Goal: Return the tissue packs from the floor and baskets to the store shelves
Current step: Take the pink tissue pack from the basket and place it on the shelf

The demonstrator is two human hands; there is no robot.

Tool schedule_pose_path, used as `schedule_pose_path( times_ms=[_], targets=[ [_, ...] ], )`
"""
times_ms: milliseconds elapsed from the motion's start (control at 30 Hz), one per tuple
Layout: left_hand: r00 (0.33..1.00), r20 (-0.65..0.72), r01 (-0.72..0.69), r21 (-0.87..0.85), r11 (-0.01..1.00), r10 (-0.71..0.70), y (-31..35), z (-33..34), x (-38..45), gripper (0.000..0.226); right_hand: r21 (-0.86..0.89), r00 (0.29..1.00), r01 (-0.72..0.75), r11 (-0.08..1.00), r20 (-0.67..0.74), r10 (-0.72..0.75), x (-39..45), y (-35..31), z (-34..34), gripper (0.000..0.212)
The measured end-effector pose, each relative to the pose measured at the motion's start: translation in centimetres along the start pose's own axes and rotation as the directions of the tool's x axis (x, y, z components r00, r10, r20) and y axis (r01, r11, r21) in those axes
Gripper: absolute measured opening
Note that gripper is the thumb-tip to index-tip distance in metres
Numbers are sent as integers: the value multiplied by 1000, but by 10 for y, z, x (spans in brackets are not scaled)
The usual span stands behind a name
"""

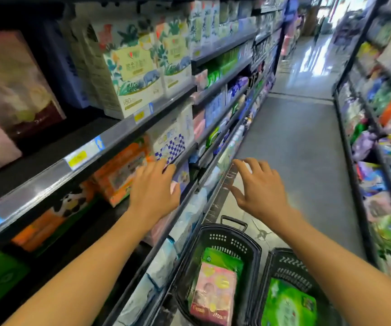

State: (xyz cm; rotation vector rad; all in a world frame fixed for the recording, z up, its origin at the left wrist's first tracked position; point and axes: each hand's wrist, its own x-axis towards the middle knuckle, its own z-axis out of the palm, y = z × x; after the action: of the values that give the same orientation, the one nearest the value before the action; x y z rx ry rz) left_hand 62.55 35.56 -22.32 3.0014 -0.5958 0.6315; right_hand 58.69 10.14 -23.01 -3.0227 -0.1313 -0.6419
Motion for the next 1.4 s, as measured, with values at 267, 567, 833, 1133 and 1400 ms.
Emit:
schedule_pose_path(
  times_ms=[267,567,833,1133,1400],
  targets=[
    [958,265,-85,-92,992,106,63,134,30,47,46,952,-210,977,237,194,-30,79,118,60],
    [735,665,1,-193,981,130,111,341,-51,47,61,685,-384,921,688,240,-134,88,327,70],
    [597,768,-125,-196,973,232,105,547,-136,46,44,501,-456,889,838,216,-222,54,524,71],
    [460,870,-57,-167,984,174,104,711,-203,69,-135,263,-649,748,883,388,-294,30,691,86],
    [195,970,793,-70,605,-143,108,782,-251,113,-30,19,-996,82,842,539,-337,28,747,128]
  ],
)
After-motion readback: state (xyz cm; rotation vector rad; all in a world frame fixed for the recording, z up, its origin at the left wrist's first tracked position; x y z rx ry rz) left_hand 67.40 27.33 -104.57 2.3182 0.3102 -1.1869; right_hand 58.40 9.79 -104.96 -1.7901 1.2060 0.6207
